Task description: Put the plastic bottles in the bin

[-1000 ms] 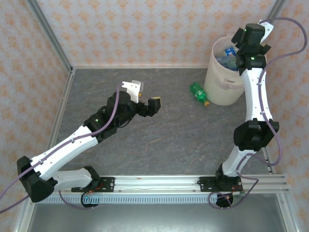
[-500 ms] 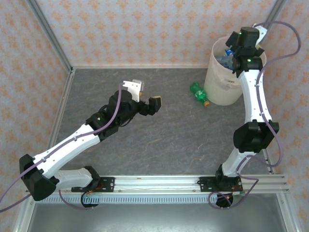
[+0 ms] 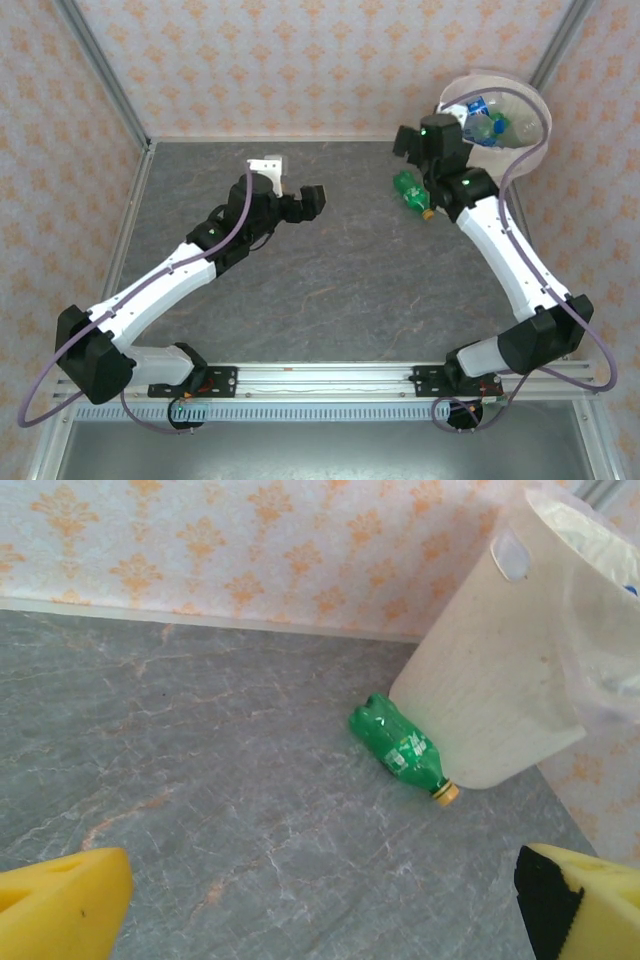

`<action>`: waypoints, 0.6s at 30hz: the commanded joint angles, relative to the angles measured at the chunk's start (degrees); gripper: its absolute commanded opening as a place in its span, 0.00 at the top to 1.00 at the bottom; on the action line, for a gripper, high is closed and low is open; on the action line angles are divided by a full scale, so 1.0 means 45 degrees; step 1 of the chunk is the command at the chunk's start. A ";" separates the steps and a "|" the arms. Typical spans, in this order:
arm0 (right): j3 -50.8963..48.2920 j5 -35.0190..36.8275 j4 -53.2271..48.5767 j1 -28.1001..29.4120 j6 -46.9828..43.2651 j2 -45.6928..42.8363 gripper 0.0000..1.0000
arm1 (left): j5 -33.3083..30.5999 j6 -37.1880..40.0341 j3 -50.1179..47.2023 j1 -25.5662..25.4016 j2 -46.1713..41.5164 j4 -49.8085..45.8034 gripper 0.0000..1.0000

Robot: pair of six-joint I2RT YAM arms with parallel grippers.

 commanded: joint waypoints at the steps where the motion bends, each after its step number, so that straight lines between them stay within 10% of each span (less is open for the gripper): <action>1: -0.1170 0.0857 -0.0053 0.0552 -0.0107 -0.0117 0.00 | 0.0466 -0.0524 0.0302 0.0335 0.0114 0.0532 0.01; 18: -0.3975 0.0006 0.1419 0.0280 -0.0610 0.2671 0.00 | 0.0541 -0.1014 0.0781 0.0675 -0.0099 -0.0467 0.01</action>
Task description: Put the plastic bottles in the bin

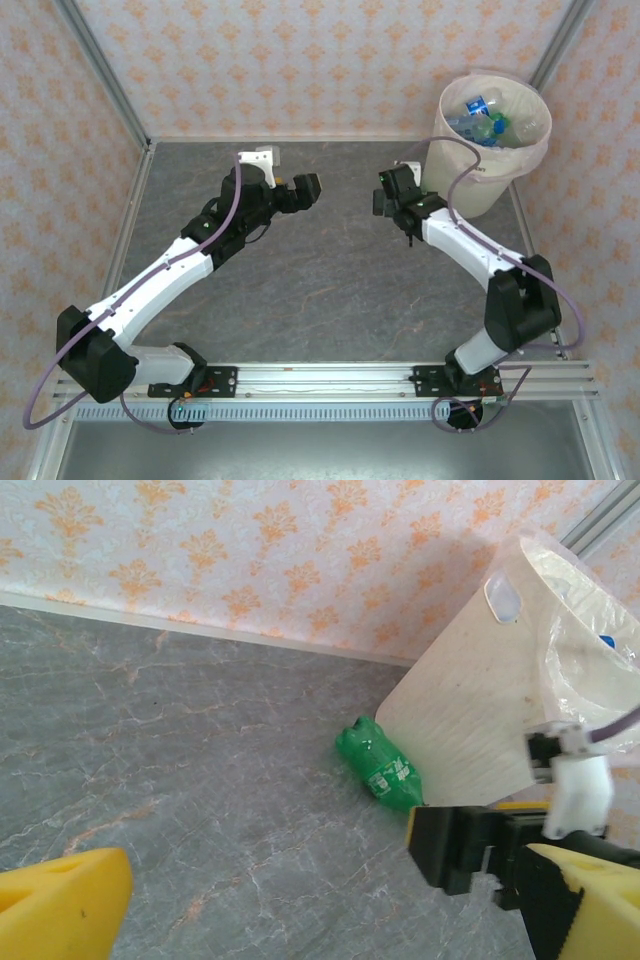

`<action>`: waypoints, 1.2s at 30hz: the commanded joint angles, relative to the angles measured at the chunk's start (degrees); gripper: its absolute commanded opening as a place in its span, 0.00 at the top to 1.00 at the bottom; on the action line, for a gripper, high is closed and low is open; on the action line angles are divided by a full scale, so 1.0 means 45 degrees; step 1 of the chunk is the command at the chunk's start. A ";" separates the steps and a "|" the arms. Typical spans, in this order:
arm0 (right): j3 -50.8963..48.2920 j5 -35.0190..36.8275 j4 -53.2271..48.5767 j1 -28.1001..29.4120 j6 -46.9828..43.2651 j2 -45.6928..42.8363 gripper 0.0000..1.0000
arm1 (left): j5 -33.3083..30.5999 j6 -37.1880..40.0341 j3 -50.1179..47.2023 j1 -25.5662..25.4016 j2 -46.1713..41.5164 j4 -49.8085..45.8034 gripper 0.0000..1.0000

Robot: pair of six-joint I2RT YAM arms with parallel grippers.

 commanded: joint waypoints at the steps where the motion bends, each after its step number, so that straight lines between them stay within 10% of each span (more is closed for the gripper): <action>1: -0.0023 0.0057 0.0550 -0.0437 -0.0195 0.0802 0.01 | -0.0145 -0.0281 0.0256 0.0092 -0.0261 -0.0370 0.01; 36: 0.2866 -0.1534 0.1117 -0.2551 -0.1595 0.6202 0.13 | -0.1019 -0.0893 0.0030 0.0100 -0.0716 -0.0619 0.01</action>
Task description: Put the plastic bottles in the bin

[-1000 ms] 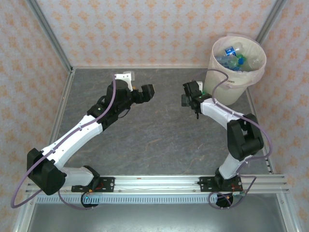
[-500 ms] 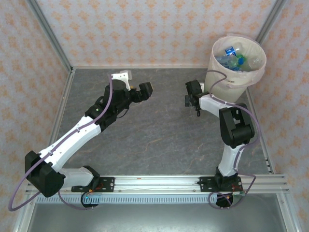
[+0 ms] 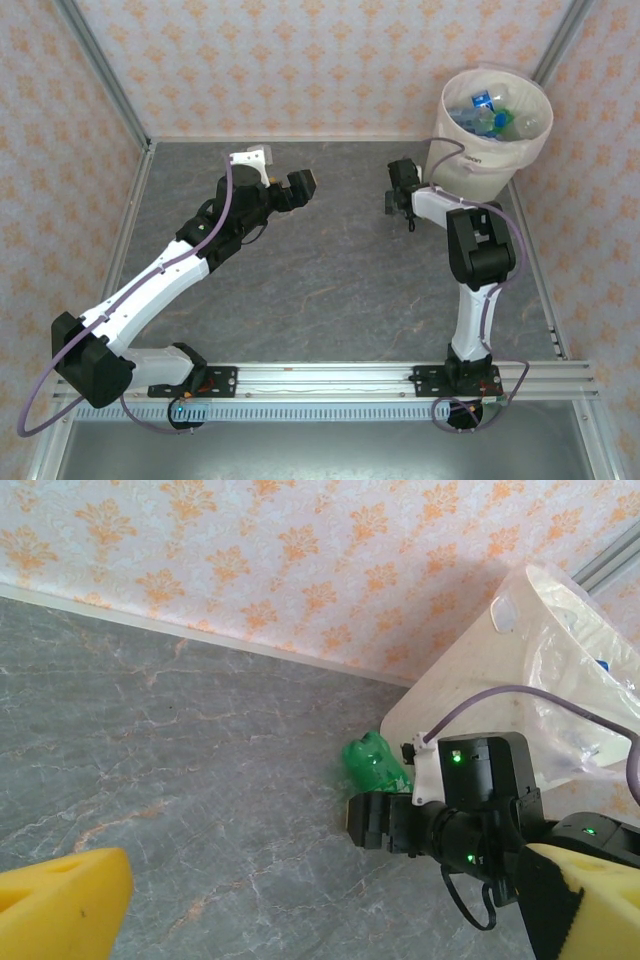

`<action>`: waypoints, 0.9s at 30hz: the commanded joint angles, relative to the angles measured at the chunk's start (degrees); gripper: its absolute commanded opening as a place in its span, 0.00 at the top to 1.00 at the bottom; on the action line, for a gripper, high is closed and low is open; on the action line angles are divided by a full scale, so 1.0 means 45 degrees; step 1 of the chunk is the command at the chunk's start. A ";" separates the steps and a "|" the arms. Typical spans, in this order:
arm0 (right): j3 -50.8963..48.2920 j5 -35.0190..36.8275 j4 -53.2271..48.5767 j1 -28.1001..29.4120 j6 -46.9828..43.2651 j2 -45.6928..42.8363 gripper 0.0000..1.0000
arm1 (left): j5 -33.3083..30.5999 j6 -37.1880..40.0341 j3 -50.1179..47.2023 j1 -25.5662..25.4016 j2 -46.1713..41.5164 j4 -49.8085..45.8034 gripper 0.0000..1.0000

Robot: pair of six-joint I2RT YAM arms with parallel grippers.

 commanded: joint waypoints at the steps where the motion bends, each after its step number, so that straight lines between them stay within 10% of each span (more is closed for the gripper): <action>1: 0.0354 -0.0639 -0.0227 -0.0128 0.0152 0.0368 0.15 | -0.0373 -0.0162 0.0035 0.0101 -0.0323 -0.0402 0.01; 27: -0.2463 -0.0838 0.0952 0.0365 0.1228 -0.2743 0.79 | -0.0062 -0.0087 -0.0208 0.0089 -0.0343 -0.0100 0.01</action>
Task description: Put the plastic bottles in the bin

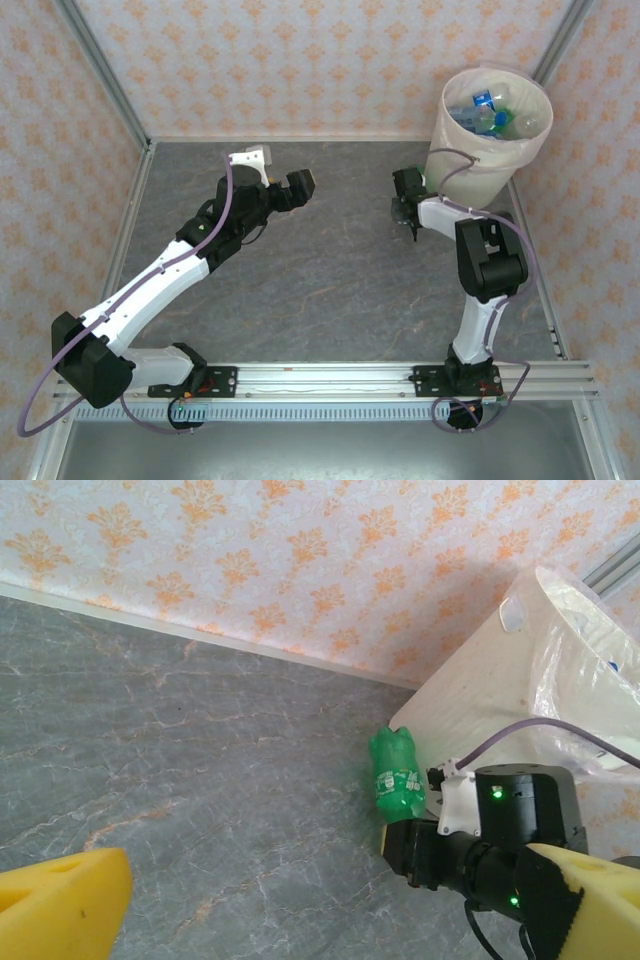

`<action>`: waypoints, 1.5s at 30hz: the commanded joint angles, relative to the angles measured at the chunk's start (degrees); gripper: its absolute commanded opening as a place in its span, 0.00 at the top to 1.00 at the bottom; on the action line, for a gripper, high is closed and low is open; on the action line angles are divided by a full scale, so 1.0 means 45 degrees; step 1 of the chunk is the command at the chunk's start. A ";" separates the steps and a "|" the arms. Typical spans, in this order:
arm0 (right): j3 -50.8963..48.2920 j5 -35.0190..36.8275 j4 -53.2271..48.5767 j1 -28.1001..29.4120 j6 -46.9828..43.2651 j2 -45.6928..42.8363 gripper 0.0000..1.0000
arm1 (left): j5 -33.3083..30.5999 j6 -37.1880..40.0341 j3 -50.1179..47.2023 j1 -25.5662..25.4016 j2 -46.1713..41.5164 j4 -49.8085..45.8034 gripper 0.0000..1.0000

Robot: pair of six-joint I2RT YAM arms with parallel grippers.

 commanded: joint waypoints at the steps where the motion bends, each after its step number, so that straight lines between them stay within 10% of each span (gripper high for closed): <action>1: -0.0374 0.0458 0.0227 0.0299 0.0247 -0.1072 0.79 | 0.0166 -0.0085 -0.0193 0.0095 -0.0361 -0.0055 0.01; 23: 0.1886 0.0827 -0.1475 0.1408 0.0839 -0.5984 0.82 | 0.1162 0.0433 0.0147 0.0239 -0.0478 0.0389 0.01; 45: 1.3410 -0.2234 -0.6034 -0.2760 0.2559 -0.0562 0.83 | 0.0498 0.1132 -0.0307 0.0251 -0.2093 0.0105 0.01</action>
